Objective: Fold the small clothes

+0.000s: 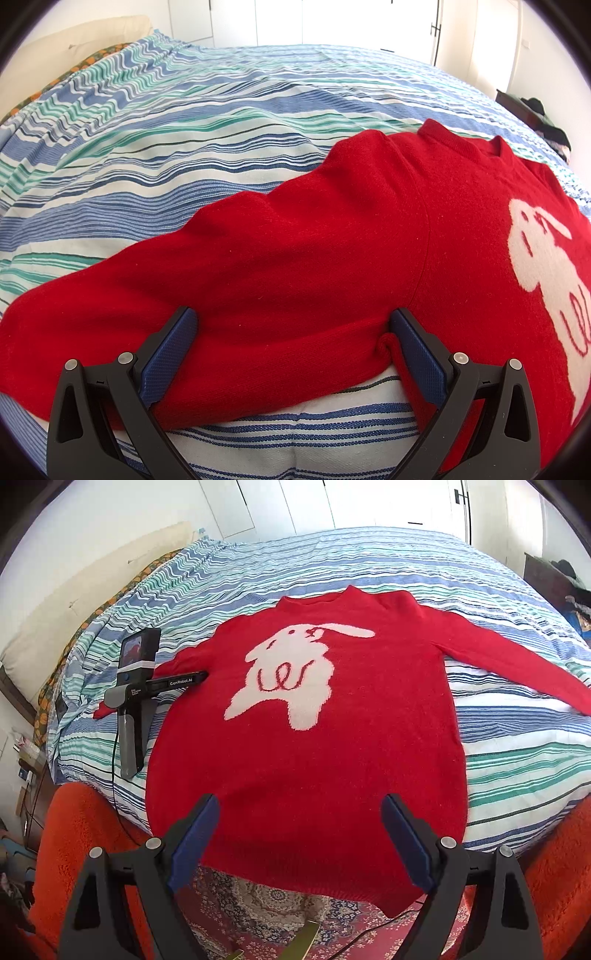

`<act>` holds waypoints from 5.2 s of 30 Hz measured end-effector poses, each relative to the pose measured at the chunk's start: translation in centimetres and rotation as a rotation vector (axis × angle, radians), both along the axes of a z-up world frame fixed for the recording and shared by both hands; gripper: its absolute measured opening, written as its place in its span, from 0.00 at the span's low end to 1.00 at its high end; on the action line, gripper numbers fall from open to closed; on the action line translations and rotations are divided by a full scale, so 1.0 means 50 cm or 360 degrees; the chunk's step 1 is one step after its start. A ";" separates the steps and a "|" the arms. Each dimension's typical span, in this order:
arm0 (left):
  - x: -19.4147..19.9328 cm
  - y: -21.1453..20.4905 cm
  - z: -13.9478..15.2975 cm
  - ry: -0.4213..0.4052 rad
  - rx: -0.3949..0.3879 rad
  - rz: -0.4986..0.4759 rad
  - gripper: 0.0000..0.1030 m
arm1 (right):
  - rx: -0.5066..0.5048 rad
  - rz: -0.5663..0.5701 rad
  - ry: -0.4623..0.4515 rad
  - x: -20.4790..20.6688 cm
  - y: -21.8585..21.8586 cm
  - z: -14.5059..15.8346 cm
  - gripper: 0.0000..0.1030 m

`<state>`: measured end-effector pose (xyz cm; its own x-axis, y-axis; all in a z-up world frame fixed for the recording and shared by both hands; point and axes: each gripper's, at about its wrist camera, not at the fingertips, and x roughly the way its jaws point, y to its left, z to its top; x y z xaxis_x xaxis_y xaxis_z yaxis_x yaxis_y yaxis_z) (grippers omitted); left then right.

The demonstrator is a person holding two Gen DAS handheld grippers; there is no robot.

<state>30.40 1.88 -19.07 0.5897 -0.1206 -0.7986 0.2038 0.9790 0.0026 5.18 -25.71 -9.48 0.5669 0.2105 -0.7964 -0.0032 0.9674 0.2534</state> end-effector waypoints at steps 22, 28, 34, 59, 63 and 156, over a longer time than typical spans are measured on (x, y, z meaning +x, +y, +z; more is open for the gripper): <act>0.000 0.000 0.000 0.0000 0.0000 0.0000 1.00 | -0.0298 0.0331 -0.0124 -0.004 0.104 0.018 0.86; 0.000 0.000 0.000 0.0000 0.0000 0.0000 1.00 | -0.0322 0.0351 -0.0118 -0.003 0.112 0.017 0.86; 0.000 0.000 0.000 0.0000 0.0000 0.0000 1.00 | -0.0340 0.0370 -0.0110 -0.001 0.120 0.016 0.86; 0.000 -0.001 0.000 0.0000 0.0000 0.0001 1.00 | -0.0362 0.0392 -0.0044 0.019 0.134 -0.006 0.86; 0.000 -0.001 0.000 0.0000 0.0000 0.0001 1.00 | -0.0370 0.0400 -0.0038 0.023 0.137 -0.008 0.86; 0.001 -0.001 0.000 0.0000 0.0000 0.0001 1.00 | -0.0495 0.0466 0.0141 0.083 0.206 -0.057 0.86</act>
